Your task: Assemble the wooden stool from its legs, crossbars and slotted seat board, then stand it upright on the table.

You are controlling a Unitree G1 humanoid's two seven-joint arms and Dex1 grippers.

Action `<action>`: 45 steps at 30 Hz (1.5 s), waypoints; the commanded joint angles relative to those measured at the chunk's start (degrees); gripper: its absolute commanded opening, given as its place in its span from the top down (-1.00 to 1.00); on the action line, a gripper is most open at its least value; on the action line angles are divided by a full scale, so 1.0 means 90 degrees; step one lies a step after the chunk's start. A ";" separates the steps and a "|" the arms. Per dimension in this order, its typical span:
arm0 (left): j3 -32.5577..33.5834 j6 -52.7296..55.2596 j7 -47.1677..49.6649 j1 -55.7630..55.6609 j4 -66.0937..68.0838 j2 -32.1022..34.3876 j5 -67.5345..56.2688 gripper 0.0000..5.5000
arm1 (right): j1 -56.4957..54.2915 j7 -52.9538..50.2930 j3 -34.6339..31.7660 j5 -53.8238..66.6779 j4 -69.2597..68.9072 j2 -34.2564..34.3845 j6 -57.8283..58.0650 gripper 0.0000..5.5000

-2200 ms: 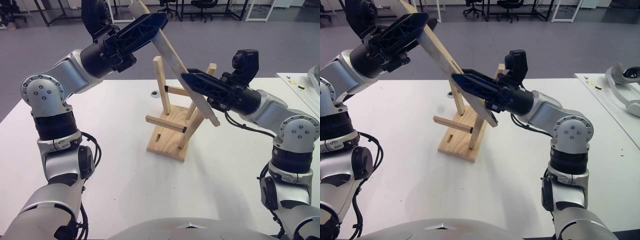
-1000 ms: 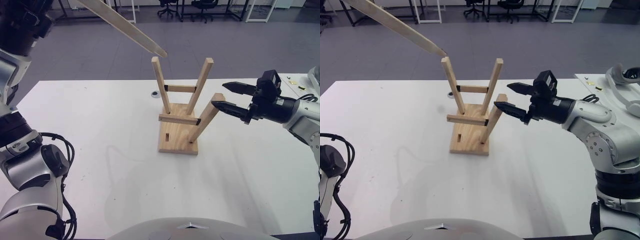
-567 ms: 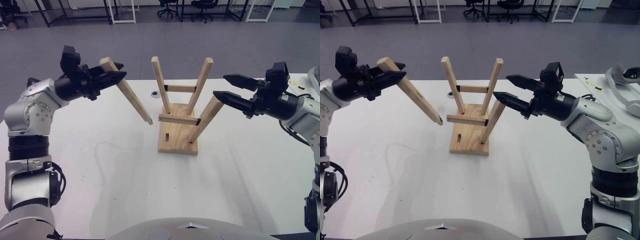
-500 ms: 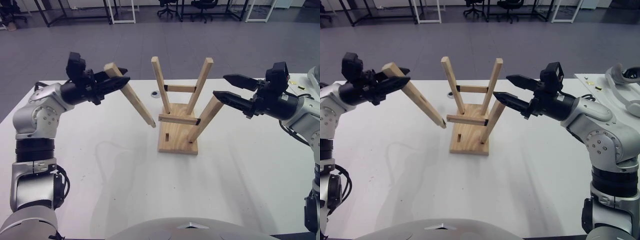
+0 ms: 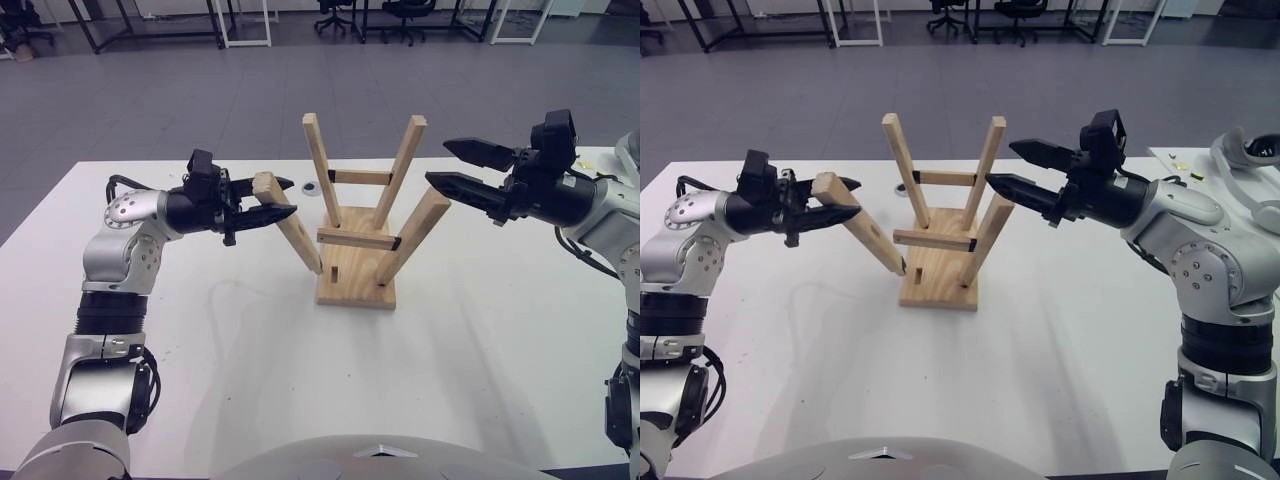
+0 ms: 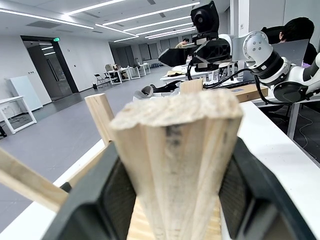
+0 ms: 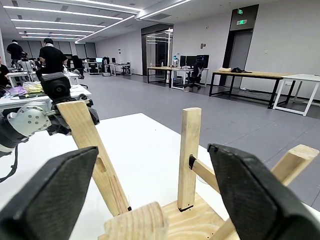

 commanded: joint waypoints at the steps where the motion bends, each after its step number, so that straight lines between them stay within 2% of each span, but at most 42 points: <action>1: -0.0083 -0.0114 0.0099 0.0054 -0.0087 -0.0234 0.0125 0.26 | -0.0326 0.0172 0.0117 -0.0134 0.0178 -0.0076 0.0017 -0.48; 9: -0.0195 -0.0042 0.0083 0.0252 -0.0130 -0.0247 0.0184 0.26 | -0.0557 0.0459 0.0196 -0.0354 0.0450 -0.0080 -0.0040 -0.48; 18: -0.0327 -0.0767 -0.0174 0.0503 0.0528 -0.0411 0.0506 0.26 | -0.0934 0.0724 0.0401 -0.0528 0.0706 -0.0065 -0.0018 -0.48; 22: -0.0163 -0.0367 -0.0244 0.0537 0.0480 -0.0207 0.0196 0.26 | -0.0961 0.0822 0.0431 -0.0609 0.0759 -0.0075 -0.0027 -0.48; 26: -0.0305 -0.0378 -0.0608 0.0507 0.0588 0.0144 0.0510 0.26 | -0.0982 0.0848 0.0420 -0.0622 0.0744 -0.0046 0.0023 -0.48; 33: -0.0235 -0.0904 -0.0976 -0.0522 0.1380 0.0511 0.0979 0.26 | -0.0836 0.0726 0.0347 -0.0526 0.0562 0.0023 0.0087 -0.48; 36: -0.0259 -0.0615 -0.1193 -0.0887 0.1421 0.0620 0.0946 0.26 | -0.0766 0.0655 0.0308 -0.0503 0.0493 0.0055 0.0103 -0.48; 40: -0.0371 0.0451 -0.1472 -0.1215 0.1100 0.0852 0.0672 0.26 | -0.0601 0.0519 0.0206 -0.0455 0.0342 0.0110 0.0124 -0.48; 45: -0.0719 0.0622 -0.1627 -0.1407 0.1080 0.0961 0.0814 0.26 | -0.0449 0.0363 0.0095 -0.0394 0.0179 0.0221 0.0118 -0.48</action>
